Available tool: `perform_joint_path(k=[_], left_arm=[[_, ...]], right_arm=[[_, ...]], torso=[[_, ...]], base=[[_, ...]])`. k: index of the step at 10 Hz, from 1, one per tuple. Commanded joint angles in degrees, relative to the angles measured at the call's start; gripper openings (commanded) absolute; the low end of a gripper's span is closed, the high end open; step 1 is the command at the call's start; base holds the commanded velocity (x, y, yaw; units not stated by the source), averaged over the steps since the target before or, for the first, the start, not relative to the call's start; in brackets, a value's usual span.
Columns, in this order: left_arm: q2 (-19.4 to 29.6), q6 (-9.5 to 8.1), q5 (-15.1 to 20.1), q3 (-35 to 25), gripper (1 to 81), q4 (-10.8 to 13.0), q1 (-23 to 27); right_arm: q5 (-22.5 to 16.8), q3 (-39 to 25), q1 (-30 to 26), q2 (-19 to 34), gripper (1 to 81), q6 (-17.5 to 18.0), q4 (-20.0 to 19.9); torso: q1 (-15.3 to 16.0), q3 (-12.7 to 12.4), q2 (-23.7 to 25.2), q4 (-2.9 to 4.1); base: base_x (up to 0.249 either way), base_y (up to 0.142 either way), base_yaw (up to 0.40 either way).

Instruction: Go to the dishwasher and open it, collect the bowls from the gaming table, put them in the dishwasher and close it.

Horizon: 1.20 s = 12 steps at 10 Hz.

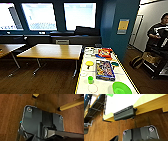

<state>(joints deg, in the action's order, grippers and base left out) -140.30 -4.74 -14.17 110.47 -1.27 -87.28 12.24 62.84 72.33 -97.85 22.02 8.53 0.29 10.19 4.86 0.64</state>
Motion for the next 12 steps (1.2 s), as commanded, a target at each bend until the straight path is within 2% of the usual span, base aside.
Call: perform_joint_path(k=[1,3,4,6,7,8,10,12], left_arm=[[8.19,-1.32,-0.69,-7.64,81.1,-0.05,5.76],[9.86,-5.09,-0.17,-8.42,81.1,-0.05,8.49],[9.95,-6.42,-0.07,-8.43,81.1,-0.05,9.27],[9.77,-9.14,-0.07,-8.25,81.1,-0.05,10.68],[9.68,-9.76,-0.07,-8.16,81.1,-0.05,11.21],[9.6,-10.11,-0.07,-8.16,81.1,-0.14,11.74],[8.98,-10.99,-0.07,-7.99,81.1,-0.05,12.7],[7.58,-10.99,0.02,-7.82,81.1,-0.05,13.5]], right_arm=[[-2.57,-2.91,-8.02,7.12,81.1,3.38,-0.45],[-5.28,-2.82,-12.77,8.43,81.1,5.48,-0.45],[-7.49,-2.74,-16.27,9.05,81.1,6.9,-0.54],[-14.17,-2.74,-23.12,9.14,81.1,10.24,-0.54],[-16.37,-3.0,-26.03,8.96,81.1,11.12,-0.54],[-18.83,-3.18,-28.85,8.96,81.1,12.34,-0.54],[-19.97,-2.74,-31.75,8.96,81.1,12.7,-0.62],[-23.64,-0.56,-36.67,8.7,81.1,13.05,-1.67]], torso=[[0.0,0.0,0.0,0.0],[0.0,0.02,0.0,0.0],[0.0,1.8,0.0,0.0],[-0.02,2.29,0.0,0.0],[0.0,1.51,-0.02,0.0],[0.02,1.99,-0.04,0.0],[0.05,2.25,-0.06,0.0],[0.05,2.27,-0.09,0.0]], base=[[0.0,0.0,0.0],[0.0,0.0,0.0],[0.0,0.0,0.0],[0.0,0.0,0.0],[0.0,0.0,0.0],[0.0,0.0,0.0],[0.0,0.0,0.0],[0.0,0.0,0.0]])
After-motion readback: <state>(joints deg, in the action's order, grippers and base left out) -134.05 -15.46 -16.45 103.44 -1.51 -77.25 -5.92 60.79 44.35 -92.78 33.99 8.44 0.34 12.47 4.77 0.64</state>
